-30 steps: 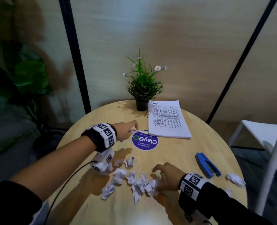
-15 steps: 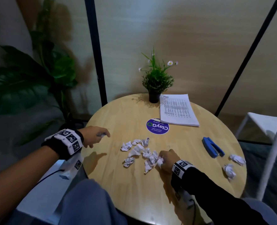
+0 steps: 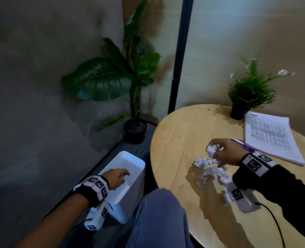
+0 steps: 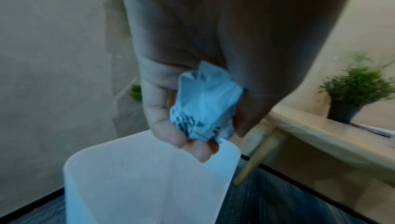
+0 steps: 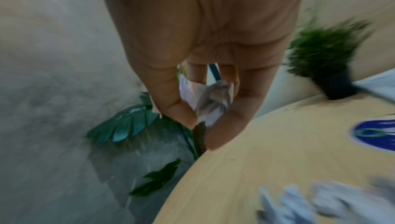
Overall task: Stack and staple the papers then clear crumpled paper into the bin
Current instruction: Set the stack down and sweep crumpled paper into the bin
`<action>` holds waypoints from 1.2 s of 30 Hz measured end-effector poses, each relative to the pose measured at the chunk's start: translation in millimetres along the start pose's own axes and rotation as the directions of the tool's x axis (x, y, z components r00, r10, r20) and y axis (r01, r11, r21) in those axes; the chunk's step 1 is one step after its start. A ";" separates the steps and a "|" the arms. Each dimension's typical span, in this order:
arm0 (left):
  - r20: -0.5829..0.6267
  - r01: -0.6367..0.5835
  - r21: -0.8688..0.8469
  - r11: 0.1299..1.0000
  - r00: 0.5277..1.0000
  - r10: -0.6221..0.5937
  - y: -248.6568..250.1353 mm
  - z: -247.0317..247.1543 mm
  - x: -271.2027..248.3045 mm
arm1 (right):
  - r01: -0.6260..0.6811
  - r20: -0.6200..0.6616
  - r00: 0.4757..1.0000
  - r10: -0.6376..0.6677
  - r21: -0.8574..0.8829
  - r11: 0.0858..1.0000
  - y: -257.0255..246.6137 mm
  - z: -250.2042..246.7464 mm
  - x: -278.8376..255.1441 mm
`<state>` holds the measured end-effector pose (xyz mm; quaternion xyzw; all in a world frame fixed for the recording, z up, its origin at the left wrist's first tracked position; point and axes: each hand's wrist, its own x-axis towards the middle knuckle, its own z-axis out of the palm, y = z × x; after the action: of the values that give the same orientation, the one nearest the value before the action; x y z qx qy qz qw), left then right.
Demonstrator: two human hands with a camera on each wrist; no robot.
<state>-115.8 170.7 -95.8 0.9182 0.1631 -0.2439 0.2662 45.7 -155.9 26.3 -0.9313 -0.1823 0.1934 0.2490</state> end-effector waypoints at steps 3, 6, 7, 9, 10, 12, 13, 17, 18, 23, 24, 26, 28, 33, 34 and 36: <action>-0.047 0.077 -0.076 0.994 0.996 -0.081 -23.2 8.4 10.0 | 0.106 0.101 0.990 -0.095 -0.109 0.988 -54.6 24.9 38.2; -0.076 0.138 -0.159 0.977 0.985 -0.152 -37.3 14.0 22.8 | 0.170 0.177 0.974 -0.138 -0.180 0.969 -101.2 58.5 75.0; -0.096 0.154 -0.192 0.969 0.980 -0.175 -42.3 15.5 27.6 | 0.184 0.197 0.969 -0.147 -0.182 0.966 -115.4 69.9 84.0; -0.112 0.176 -0.286 0.942 0.970 -0.215 -51.8 17.9 36.2 | 0.215 0.280 0.948 -0.150 -0.217 0.952 -138.5 94.5 98.8; -0.112 0.184 -0.323 0.928 0.967 -0.230 -55.8 19.0 39.7 | 0.249 0.344 0.927 -0.152 -0.258 0.934 -148.4 107.2 105.2; -0.125 0.205 -0.363 0.909 0.956 -0.266 -62.9 19.9 45.3 | 0.311 0.441 0.886 -0.143 -0.337 0.889 -163.7 133.1 117.2; -0.131 0.220 -0.379 0.899 0.949 -0.288 -67.1 20.3 47.8 | 0.327 0.472 0.872 -0.132 -0.358 0.875 -168.9 144.0 123.2; -0.141 0.218 -0.490 0.844 0.936 -0.323 -76.3 17.6 58.8 | 0.405 0.560 0.816 -0.146 -0.372 0.835 -171.1 179.9 144.6; -0.135 0.214 -0.530 0.821 0.934 -0.330 -78.2 17.1 61.9 | 0.419 0.581 0.800 -0.154 -0.356 0.835 -170.3 187.0 149.3; -0.098 0.204 -0.658 0.724 0.931 -0.352 -71.6 19.4 66.5 | 0.449 0.594 0.785 -0.175 -0.350 0.823 -169.4 207.8 161.5; -0.093 0.213 -0.642 0.736 0.932 -0.351 -68.7 21.1 67.5 | 0.440 0.592 0.786 -0.181 -0.328 0.836 -168.6 209.8 163.1; -0.089 0.259 -0.549 0.795 0.927 -0.364 -66.2 25.4 72.2 | 0.422 0.584 0.788 -0.196 -0.279 0.862 -167.4 211.1 163.8; -0.076 0.308 -0.447 0.840 0.922 -0.379 -66.3 30.6 77.8 | 0.426 0.592 0.781 -0.198 -0.273 0.863 -168.1 209.7 164.5; -0.053 0.321 -0.388 0.864 0.928 -0.368 -69.0 34.3 88.1 | 0.417 0.563 0.789 -0.245 -0.198 0.887 -164.2 197.0 165.7; -0.053 0.305 -0.395 0.866 0.934 -0.353 -69.7 34.2 88.8 | 0.405 0.548 0.796 -0.255 -0.170 0.899 -161.7 193.6 165.5; -0.071 0.264 -0.403 0.876 0.946 -0.317 -71.1 32.7 89.8 | 0.390 0.524 0.809 -0.267 -0.138 0.911 -158.7 184.4 163.1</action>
<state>-83.8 224.5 -197.1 0.8263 0.3620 -0.1815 0.3915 64.0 116.2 -80.6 -0.8274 -0.4209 0.3553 0.1100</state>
